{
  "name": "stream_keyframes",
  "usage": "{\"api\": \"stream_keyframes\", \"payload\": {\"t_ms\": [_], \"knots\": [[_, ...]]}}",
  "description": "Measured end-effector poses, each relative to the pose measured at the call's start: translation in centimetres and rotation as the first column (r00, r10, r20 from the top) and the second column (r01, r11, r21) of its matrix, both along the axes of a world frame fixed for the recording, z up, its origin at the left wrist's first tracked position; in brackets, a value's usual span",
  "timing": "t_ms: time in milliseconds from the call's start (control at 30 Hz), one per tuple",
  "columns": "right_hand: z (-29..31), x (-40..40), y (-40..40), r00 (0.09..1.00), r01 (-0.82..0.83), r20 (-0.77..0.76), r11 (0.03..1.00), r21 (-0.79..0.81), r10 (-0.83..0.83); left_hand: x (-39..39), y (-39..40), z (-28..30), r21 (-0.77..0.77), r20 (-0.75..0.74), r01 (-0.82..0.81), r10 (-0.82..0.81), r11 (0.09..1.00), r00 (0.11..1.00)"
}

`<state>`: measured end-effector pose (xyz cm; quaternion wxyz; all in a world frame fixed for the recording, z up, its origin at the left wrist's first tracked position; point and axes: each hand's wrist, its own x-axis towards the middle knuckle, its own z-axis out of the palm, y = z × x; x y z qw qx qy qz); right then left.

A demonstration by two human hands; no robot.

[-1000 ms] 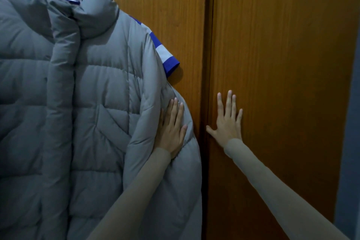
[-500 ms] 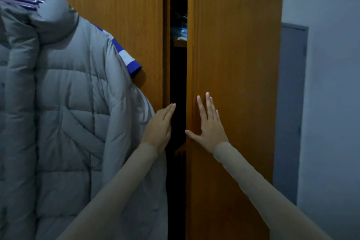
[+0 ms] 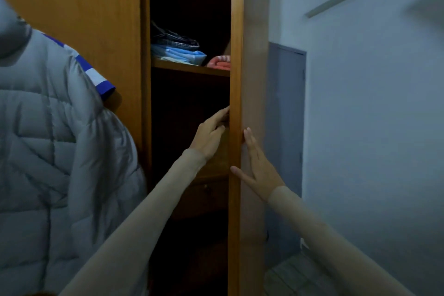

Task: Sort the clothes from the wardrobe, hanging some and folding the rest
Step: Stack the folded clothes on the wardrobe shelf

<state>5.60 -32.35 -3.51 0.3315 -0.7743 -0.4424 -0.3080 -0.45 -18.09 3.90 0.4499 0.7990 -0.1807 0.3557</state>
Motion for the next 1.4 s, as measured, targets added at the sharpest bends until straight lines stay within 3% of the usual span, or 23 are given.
{"api": "stream_keyframes", "payload": {"t_ms": [167,367,733,967,1100,1267,1400], "knots": [[-0.7,-1.7,-6.6,0.985,0.092,-0.152,0.995,0.046,-0.084,0.5,-5.6,-0.6,-0.027,-0.072,0.150,-0.152,0.988,0.986],[-2.1,-3.3,-13.8,0.928,0.162,-0.356,0.980,0.115,-0.112,1.3,-12.9,-1.9,-0.057,-0.129,0.201,-0.207,0.978,0.970],[-4.0,-2.7,-21.7,0.776,0.362,-0.596,0.919,0.155,-0.205,2.0,-21.1,-6.0,0.096,-0.352,0.340,-0.288,0.936,0.891],[-5.8,-3.1,-24.4,0.671,0.419,-0.703,0.903,0.099,-0.235,2.1,-22.1,-8.9,0.057,-0.436,0.343,-0.286,0.938,0.854],[-7.5,-3.8,-24.9,0.639,0.433,-0.701,0.901,-0.012,-0.317,2.2,-22.1,-11.9,0.044,-0.489,0.330,-0.268,0.943,0.830],[-12.5,-5.1,-26.1,0.577,0.453,-0.735,0.889,-0.075,-0.356,2.3,-22.5,-18.1,0.022,-0.578,0.291,-0.225,0.957,0.785],[-18.2,-6.0,-28.2,0.447,0.517,-0.775,0.836,-0.184,-0.447,1.6,-23.7,-24.6,-0.039,-0.670,0.282,-0.234,0.959,0.704]]}}
